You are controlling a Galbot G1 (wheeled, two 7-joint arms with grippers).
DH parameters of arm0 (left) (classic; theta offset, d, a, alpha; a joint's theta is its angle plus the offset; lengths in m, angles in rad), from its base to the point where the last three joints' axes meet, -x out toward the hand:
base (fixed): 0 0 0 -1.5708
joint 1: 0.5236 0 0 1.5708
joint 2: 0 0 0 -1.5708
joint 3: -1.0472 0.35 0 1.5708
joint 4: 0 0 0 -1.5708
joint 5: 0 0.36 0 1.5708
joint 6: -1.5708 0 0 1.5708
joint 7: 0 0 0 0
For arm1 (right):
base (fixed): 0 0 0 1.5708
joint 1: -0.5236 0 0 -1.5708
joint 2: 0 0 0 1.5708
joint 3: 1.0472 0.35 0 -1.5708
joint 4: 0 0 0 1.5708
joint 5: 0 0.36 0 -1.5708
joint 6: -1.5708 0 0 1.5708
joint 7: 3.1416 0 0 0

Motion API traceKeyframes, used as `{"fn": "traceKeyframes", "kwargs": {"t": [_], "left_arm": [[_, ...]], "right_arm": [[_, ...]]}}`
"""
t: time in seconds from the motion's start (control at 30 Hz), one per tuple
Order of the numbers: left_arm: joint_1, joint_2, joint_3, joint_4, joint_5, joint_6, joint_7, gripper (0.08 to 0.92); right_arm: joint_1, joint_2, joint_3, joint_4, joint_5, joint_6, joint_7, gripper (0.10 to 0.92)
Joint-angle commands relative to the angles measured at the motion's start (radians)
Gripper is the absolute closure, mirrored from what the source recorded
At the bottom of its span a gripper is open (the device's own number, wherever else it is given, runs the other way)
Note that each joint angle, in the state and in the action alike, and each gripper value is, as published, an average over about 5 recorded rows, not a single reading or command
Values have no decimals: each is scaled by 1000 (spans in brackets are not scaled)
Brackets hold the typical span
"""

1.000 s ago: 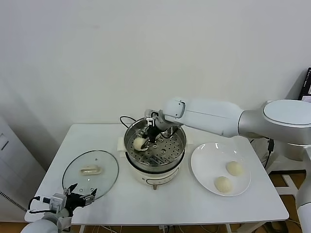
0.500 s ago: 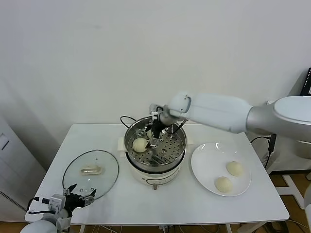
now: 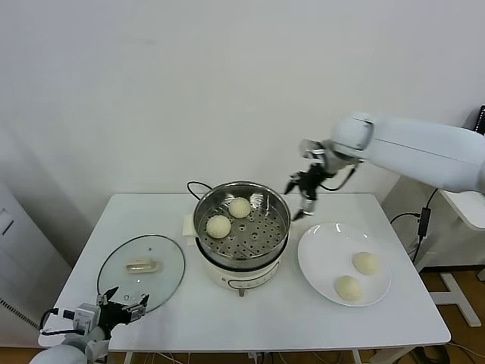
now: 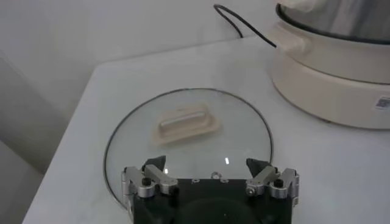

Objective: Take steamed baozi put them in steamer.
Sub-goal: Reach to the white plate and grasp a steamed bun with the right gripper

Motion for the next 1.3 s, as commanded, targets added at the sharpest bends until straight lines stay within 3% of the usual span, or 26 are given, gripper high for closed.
{"fn": "traceKeyframes", "kwargs": {"t": [0.03, 0.67, 1.3], "left_arm": [[4, 2, -5, -5, 0, 2, 0, 177], [1, 2, -4, -1, 1, 4, 1, 177], [4, -1, 0, -1, 2, 5, 2, 177]], "right_arm": [[-53, -206, -13, 47, -208, 100, -124, 203], [-418, -213, 254, -49, -416, 182, -104, 203], [-612, -168, 386, -105, -505, 177, -73, 208]]}}
